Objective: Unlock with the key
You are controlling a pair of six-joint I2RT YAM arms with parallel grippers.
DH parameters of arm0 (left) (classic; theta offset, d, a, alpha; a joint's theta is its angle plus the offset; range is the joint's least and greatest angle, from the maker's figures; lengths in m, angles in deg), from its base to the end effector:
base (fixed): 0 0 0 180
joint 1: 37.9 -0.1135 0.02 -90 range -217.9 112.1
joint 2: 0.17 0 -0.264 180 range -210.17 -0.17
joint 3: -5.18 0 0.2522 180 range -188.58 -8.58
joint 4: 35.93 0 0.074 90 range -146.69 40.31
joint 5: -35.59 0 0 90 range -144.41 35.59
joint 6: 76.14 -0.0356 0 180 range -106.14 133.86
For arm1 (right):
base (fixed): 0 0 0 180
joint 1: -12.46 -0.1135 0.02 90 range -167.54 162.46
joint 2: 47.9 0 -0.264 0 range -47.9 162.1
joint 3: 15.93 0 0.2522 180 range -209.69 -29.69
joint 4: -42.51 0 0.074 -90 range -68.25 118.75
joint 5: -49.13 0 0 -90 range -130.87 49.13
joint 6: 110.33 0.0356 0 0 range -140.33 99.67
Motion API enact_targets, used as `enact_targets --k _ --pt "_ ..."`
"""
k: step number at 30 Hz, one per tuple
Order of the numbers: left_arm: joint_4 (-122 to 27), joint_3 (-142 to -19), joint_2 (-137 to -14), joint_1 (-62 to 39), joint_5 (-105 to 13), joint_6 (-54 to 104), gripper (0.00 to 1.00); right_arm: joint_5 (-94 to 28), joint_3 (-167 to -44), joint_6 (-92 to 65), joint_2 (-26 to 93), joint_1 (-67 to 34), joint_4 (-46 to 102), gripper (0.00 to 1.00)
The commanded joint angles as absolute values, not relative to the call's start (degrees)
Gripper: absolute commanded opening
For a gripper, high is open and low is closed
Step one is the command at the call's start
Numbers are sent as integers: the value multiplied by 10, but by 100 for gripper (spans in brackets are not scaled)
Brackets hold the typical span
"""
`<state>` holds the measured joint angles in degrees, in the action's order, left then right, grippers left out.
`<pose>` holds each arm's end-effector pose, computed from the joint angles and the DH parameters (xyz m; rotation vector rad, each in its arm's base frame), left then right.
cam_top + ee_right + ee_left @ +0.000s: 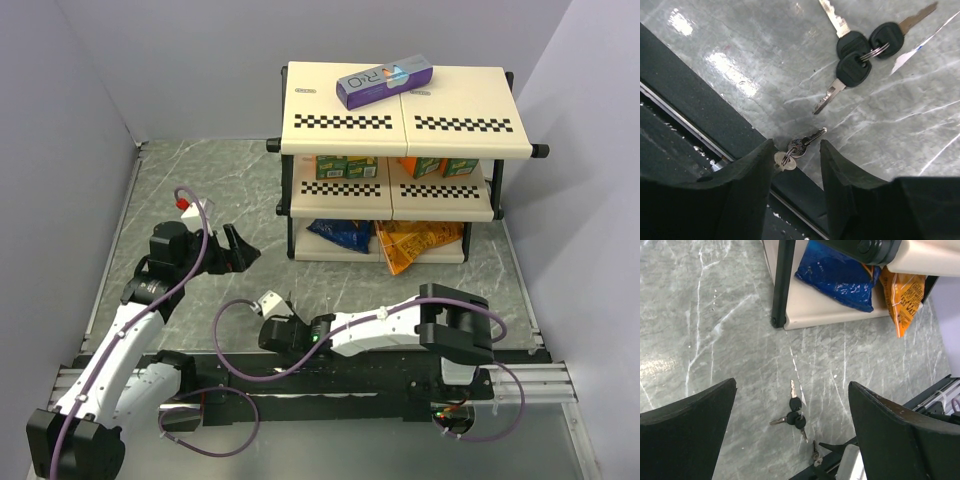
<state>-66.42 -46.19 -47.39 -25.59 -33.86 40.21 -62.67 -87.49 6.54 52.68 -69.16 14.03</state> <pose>0.1814 -0.0524 0.2779 -0.0219 2.0898 -0.7820 0.0636 0.3409 0.1604 -1.0219 2.2779 0.3091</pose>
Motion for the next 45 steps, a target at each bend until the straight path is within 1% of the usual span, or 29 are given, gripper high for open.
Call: enact_targets --k 1,7,9,10,12,13,15,16,19,24,29,32,34,35,37,38,41,45 --pt "-661 -466 -466 -260 -341 387 99 -623 -897 86 539 -696 119 48" --pt "-662 -465 -461 -260 -343 387 99 -616 -899 96 540 -697 111 45" --pt "-663 -465 -460 -260 -345 386 99 -613 -902 96 544 -696 112 42" --pt "-663 -465 -460 -260 -345 386 99 -612 -902 96 544 -697 112 37" --pt "-665 -466 -459 -260 -343 384 100 -604 -902 96 548 -696 117 31" --pt "-664 -466 -455 -260 -340 382 99 -602 -901 98 548 -696 118 25" --pt "-658 -464 -444 -260 -329 382 99 -602 -898 102 543 -692 118 16" --pt "-654 -462 -438 -260 -324 381 99 -604 -895 103 539 -689 118 10" --pt "-635 -455 -410 -260 -295 379 99 -592 -873 112 509 -666 133 0" --pt "-592 -437 -370 -260 -235 380 99 -509 -780 131 410 -597 239 0" --pt "-524 -413 -370 -258 -99 410 99 -446 -721 145 313 -552 284 0" --pt "-466 -391 -371 -231 -70 452 97 -430 -700 154 255 -529 299 0" --pt "-471 -391 -364 -198 -101 454 95 -425 -692 163 225 -521 300 0" --pt "-476 -390 -361 -155 -147 456 95 -423 -685 169 196 -511 301 0" --pt "-487 -394 -354 -116 -183 452 94 -421 -675 176 165 -503 303 0" --pt "-487 -393 -350 -82 -221 457 94 -420 -672 182 138 -492 303 0" --pt "-436 -349 -317 -42 -255 488 95 -427 -677 191 94 -480 290 0" --pt "-315 -285 -317 -5 -276 524 95 -421 -682 198 58 -466 290 0"
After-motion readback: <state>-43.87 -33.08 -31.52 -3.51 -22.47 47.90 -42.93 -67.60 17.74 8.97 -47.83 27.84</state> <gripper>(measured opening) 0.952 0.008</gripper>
